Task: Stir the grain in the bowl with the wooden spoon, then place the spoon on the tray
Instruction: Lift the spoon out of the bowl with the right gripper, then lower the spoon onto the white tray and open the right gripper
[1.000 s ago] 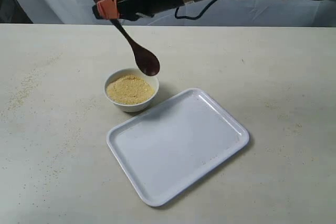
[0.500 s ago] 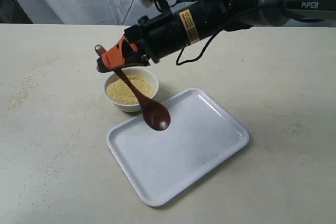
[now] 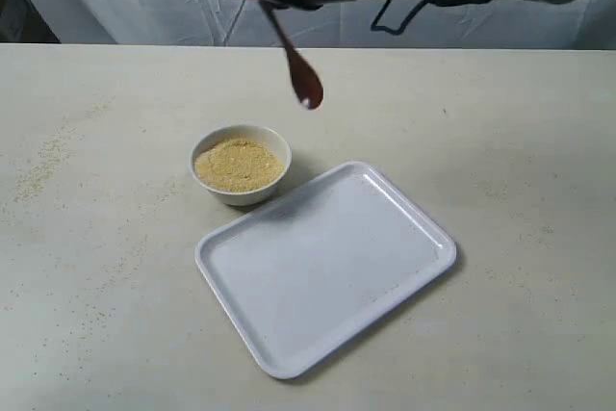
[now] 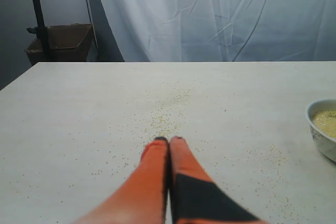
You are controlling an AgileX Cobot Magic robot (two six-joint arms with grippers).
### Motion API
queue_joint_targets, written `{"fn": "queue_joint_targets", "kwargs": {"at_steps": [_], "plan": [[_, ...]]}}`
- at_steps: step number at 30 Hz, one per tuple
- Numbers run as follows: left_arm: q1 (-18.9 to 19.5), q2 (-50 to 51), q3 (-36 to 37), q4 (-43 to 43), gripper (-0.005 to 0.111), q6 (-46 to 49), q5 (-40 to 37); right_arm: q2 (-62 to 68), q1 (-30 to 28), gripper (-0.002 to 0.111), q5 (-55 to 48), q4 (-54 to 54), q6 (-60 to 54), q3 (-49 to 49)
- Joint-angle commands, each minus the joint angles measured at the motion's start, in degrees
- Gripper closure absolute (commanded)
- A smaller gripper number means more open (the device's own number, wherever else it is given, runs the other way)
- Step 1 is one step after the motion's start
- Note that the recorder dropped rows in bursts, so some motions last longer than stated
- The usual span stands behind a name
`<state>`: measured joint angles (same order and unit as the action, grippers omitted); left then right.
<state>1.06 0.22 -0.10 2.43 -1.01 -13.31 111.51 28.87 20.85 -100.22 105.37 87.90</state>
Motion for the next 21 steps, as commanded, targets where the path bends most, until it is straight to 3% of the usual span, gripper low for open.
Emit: {"fn": "queue_joint_targets", "kwargs": {"at_steps": [1, 3, 5, 7, 8, 9, 10, 11, 12, 13, 14, 15, 16, 18, 21], "plan": [[0.1, -0.22, 0.1, 0.16, 0.107, -0.02, 0.08, -0.54, -0.06, 0.109, -25.06, 0.27, -3.3, -1.71], [0.1, -0.22, 0.1, 0.16, 0.107, -0.02, 0.08, -0.54, -0.06, 0.109, -34.91, 0.27, -6.8, -3.51], [0.1, -0.22, 0.1, 0.16, 0.107, -0.02, 0.08, -0.54, 0.09, 0.109, -46.61, 7.29, -16.08, -5.23], [0.1, -0.22, 0.1, 0.16, 0.107, -0.02, 0.08, -0.07, 0.19, 0.109, -57.53, 18.02, -31.09, -5.45], [0.1, -0.22, 0.1, 0.16, 0.107, -0.02, 0.08, 0.22, -0.1, 0.109, -63.77, 27.23, -46.16, -5.45], [0.1, -0.22, 0.1, 0.16, 0.107, -0.02, 0.08, 0.22, -0.24, 0.109, -64.17, 31.8, -52.27, -5.34], [0.1, -0.22, 0.1, 0.16, 0.107, -0.02, 0.08, -0.15, -0.24, 0.109, -63.49, 46.17, -67.58, -5.34], [0.1, -0.22, 0.1, 0.16, 0.107, -0.02, 0.08, -0.42, -0.24, 0.109, -61.91, 53.15, -74.16, -5.34], [0.1, -0.22, 0.1, 0.16, 0.107, -0.02, 0.08, -0.84, -0.24, 0.109, -61.03, 74.64, -93.41, -5.34], [0.1, -0.22, 0.1, 0.16, 0.107, -0.02, 0.08, -0.84, -0.24, 0.109, -61.36, 85.78, -101.69, -5.34], [0.1, -0.22, 0.1, 0.16, 0.107, -0.02, 0.08, -0.84, -0.37, 0.109, -63.93, 106.12, -119.85, -5.34], [0.1, -0.22, 0.1, 0.16, 0.107, -0.02, 0.08, -0.84, -0.65, 0.109, -65.06, 113.54, -126.58, -5.34], [0.1, -0.22, 0.1, 0.16, 0.107, -0.02, 0.08, -0.56, -1.6, 0.109, -67.84, 129.02, -135.37, -5.34], [0.1, -0.22, 0.1, 0.16, 0.107, -0.02, 0.08, 1.83, -4.11, 0.109, -71.16, 144.2, -138.72, -5.34], [0.1, -0.22, 0.1, 0.16, 0.107, -0.02, 0.08, 7.11, -7.6, 0.109, -71.78, 155.74, -138.83, -5.48]]}}
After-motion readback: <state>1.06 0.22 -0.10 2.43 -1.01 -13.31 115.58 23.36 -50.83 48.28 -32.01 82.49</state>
